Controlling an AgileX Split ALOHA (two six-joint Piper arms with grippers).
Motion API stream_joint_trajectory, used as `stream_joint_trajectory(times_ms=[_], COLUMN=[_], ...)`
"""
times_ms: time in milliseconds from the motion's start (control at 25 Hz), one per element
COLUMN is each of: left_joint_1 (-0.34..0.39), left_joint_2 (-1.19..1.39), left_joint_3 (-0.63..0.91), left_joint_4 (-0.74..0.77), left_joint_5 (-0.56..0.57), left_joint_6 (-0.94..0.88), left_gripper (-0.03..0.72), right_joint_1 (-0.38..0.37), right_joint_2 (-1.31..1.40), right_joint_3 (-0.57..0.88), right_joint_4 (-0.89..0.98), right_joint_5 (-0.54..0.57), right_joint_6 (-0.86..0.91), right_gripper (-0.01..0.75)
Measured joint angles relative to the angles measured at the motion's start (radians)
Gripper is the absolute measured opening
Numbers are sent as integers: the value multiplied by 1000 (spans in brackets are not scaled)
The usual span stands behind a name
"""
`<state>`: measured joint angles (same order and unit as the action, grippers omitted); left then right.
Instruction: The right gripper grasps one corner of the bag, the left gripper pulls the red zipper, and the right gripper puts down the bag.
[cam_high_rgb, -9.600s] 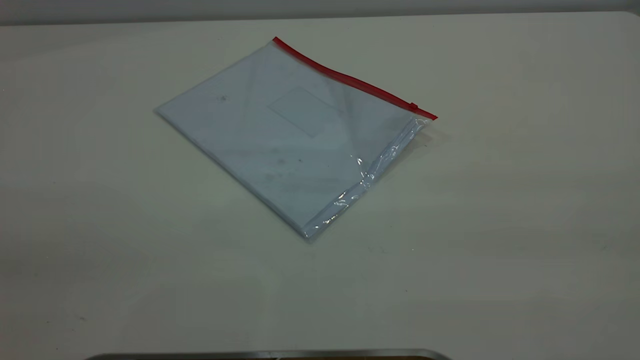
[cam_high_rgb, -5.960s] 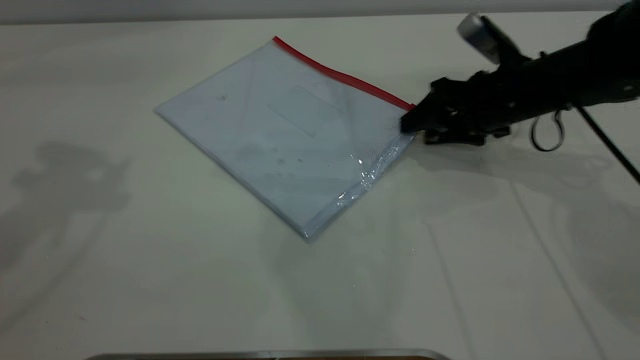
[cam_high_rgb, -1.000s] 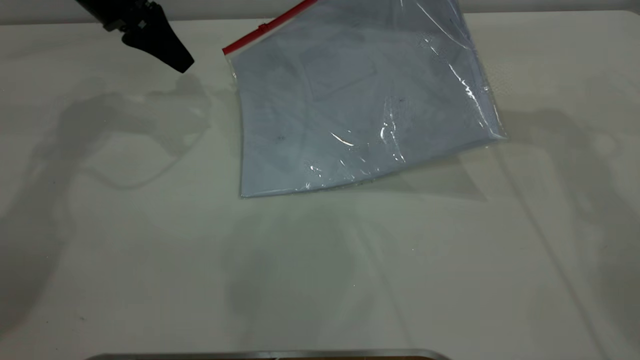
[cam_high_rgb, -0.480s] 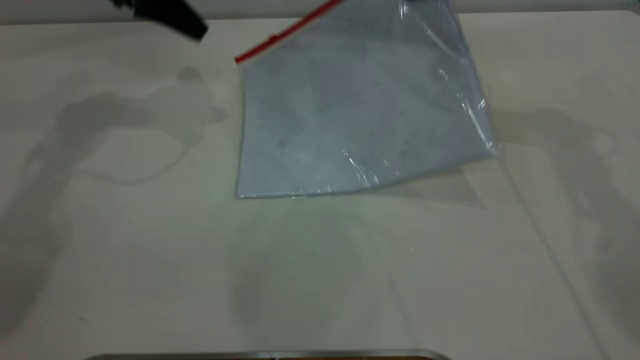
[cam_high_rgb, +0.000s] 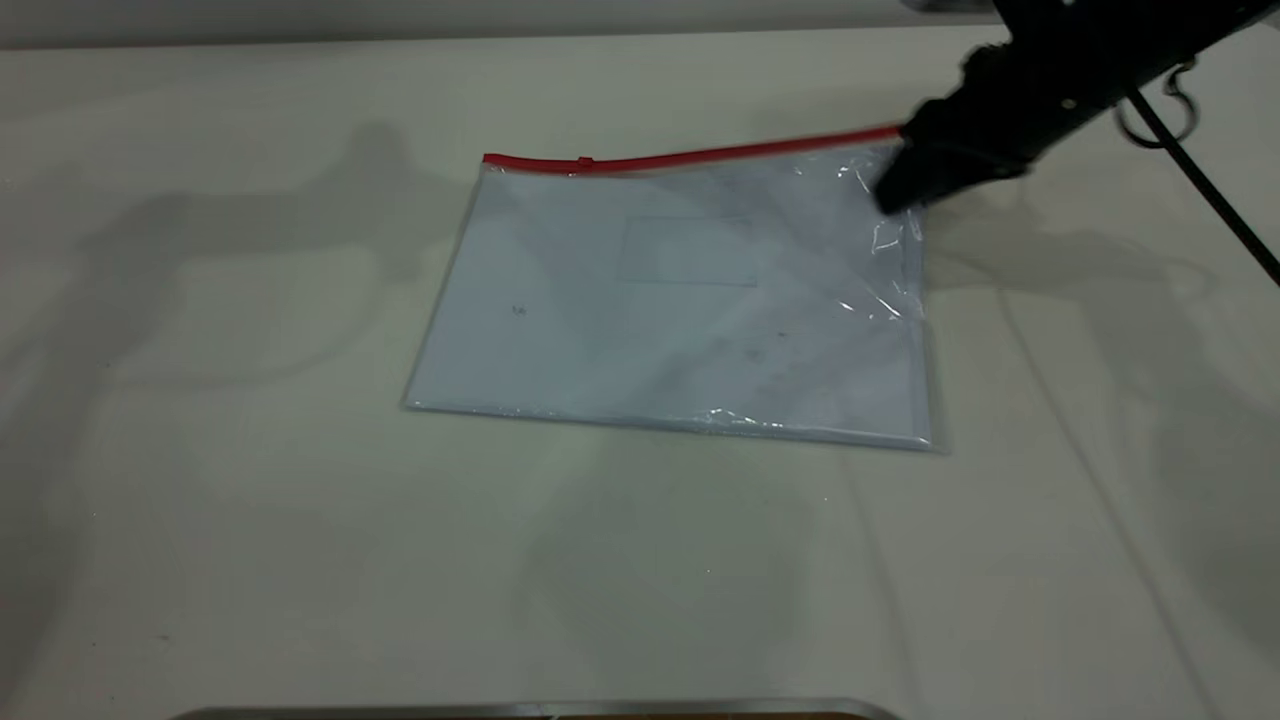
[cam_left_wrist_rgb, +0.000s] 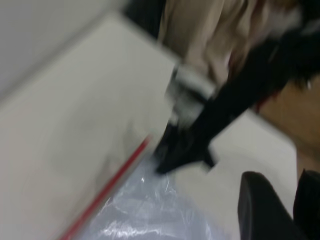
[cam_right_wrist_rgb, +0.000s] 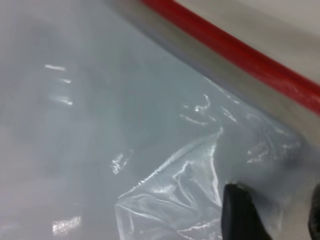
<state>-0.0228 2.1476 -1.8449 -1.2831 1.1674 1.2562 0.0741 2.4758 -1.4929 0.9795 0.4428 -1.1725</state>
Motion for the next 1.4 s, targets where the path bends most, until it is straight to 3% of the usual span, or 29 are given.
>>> stream_joint_trajectory(times_ms=[120, 200, 280, 400, 520, 680, 920, 1120, 1400], left_joint_1=[-1, -4, -8, -10, -27, -75, -88, -88, -88], left_joint_2=[-119, -198, -289, -428, -570, -756, -1055, -1339, -1671], left_joint_3=[0, 0, 0, 0, 1, 5, 81, 309, 707], left_joint_4=[-22, -19, 5, 125, 309, 572, 879, 1027, 1145], left_joint_5=[0, 0, 0, 0, 0, 1, 1, 1, 1], left_joint_6=[-33, -104, -195, -353, -517, -710, -982, -1040, -1105], left_gripper=[239, 239, 239, 239, 239, 239, 239, 240, 242], right_joint_1=[-21, -41, -55, -56, -48, -23, 63, 120, 127], right_joint_2=[-20, -49, -85, -143, -192, -263, -471, -703, -1096], right_joint_3=[-2, -13, -31, -48, -48, -43, 61, 171, 338], right_joint_4=[-287, -466, -561, -588, -515, -418, -456, -527, -555], right_joint_5=[10, 125, 317, 560, 706, 735, 743, 756, 768], right_joint_6=[364, 600, 786, 831, 768, 725, 733, 790, 839], right_gripper=[396, 396, 396, 386, 359, 319, 276, 267, 267])
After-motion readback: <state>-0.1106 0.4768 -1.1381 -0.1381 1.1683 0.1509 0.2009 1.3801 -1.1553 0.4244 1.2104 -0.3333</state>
